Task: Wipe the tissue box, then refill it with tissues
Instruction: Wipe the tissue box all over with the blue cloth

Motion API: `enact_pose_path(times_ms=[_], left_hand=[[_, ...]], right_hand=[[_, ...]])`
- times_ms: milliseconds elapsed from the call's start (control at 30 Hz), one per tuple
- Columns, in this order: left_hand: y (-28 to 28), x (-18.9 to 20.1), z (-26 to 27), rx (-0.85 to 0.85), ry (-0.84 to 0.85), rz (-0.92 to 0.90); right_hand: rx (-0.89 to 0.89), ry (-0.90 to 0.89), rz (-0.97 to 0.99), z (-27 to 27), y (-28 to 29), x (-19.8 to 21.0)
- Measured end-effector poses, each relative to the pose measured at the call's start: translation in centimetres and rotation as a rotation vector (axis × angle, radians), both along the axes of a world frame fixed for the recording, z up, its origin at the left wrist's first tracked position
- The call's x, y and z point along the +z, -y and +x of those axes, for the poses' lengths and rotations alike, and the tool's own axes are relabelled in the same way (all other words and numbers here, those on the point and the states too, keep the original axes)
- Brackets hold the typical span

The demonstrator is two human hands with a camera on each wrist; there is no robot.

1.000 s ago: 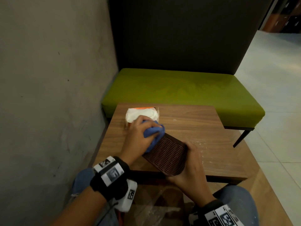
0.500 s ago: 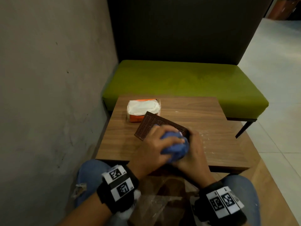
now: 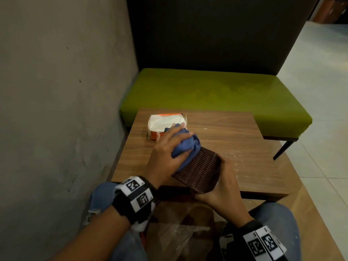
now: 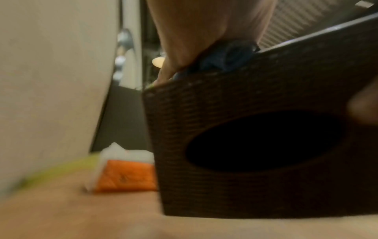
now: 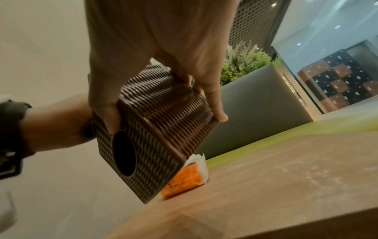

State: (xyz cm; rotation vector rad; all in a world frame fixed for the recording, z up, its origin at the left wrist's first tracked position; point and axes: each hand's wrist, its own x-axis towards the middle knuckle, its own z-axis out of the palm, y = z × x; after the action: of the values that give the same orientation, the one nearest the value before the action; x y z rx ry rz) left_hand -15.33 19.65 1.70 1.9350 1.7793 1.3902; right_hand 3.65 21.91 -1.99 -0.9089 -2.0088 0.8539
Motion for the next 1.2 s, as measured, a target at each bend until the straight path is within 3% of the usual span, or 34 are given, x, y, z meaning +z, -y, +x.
enact_pose_path(times_ms=[67,167,233,333,367,533,567,667,733,833,967,1033,1100,1200], left_hand=[[0.7,0.0,1.7,-0.065,0.004,0.053],[2.8,-1.0,2.8,-0.366,-0.241,0.155],[1.8,-1.3,0.8,-0.284,-0.200,0.097],[-0.2,-1.8,-2.0,0.055,0.149,0.039],[0.0,-2.1,-1.8,0.099,0.189,0.038],[3.4,-3.2,0.3,-0.182,-0.072,0.098],[3.2,-3.4,-0.3,-0.146,-0.019,0.074],[1.8,-3.7,-1.8,0.180,0.349,0.053],[1.0,-3.4,-1.4,0.326,0.463,0.066],[0.7,-2.8,0.9,0.362,0.349,0.053],[2.3,-1.8,5.8,-0.063,0.024,0.084],[1.5,-1.3,5.1,-0.201,-0.083,0.113],[-0.3,-0.9,2.9,-0.115,-0.004,0.059],[-2.5,-0.9,0.3,0.129,0.181,-0.007]], right_hand=[[-0.009,0.020,-0.010,-0.3,-0.1,-0.1],[-0.020,0.020,-0.089,-0.1,0.1,0.0],[-0.001,0.015,-0.066,0.3,0.1,-0.2],[-0.015,0.027,-0.038,0.4,-0.1,0.1],[-0.017,0.033,-0.021,0.4,-0.2,0.2],[0.001,0.023,-0.011,1.2,-0.7,0.0],[0.013,0.019,-0.021,1.4,-0.6,0.0],[0.006,0.028,-0.026,1.2,0.0,-0.1],[-0.011,0.024,-0.049,1.0,0.4,0.0],[-0.046,0.064,0.003,0.4,0.2,0.0],[-0.164,0.259,0.036,-2.6,0.2,-1.4],[-0.159,0.326,0.097,-2.3,0.3,-1.5],[-0.070,0.239,0.074,-0.9,0.1,-1.2],[-0.080,0.134,0.129,-0.3,0.6,0.0]])
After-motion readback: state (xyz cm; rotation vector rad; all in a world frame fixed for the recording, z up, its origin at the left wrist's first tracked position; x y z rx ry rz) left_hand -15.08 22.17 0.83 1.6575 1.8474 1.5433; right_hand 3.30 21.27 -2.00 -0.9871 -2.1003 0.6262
